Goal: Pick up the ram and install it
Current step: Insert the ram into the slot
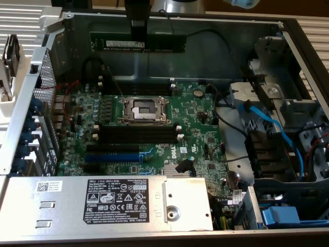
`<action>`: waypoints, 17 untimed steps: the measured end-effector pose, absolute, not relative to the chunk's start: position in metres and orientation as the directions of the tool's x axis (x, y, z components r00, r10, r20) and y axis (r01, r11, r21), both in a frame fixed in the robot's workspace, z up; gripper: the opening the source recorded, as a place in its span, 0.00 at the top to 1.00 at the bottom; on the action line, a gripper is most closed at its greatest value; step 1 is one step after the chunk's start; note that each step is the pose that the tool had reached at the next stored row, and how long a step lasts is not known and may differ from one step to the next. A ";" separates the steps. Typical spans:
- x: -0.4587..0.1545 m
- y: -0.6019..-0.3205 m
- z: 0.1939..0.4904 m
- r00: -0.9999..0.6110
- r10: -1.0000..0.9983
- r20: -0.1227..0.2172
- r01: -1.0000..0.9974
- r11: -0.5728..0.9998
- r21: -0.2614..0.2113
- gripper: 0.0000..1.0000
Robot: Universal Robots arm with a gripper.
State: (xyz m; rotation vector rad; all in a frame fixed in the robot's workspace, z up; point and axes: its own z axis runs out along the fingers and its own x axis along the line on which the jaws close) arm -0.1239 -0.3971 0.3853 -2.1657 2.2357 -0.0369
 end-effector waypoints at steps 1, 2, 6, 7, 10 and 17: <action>-0.124 -0.397 0.385 -0.032 -0.999 -0.007 -0.999 0.032 -0.037 0.88; -0.124 -0.397 0.384 -0.032 -0.999 -0.013 -0.999 0.032 -0.037 0.88; -0.124 -0.397 0.382 -0.033 -0.999 -0.029 -0.999 0.034 -0.036 0.88; -0.124 -0.397 0.381 -0.033 -0.999 -0.029 -0.999 0.034 -0.035 0.88; -0.124 -0.397 0.378 -0.033 -0.999 -0.029 -0.999 0.034 -0.034 0.88; -0.124 -0.398 0.367 -0.034 -0.999 -0.029 -0.999 0.035 -0.033 0.88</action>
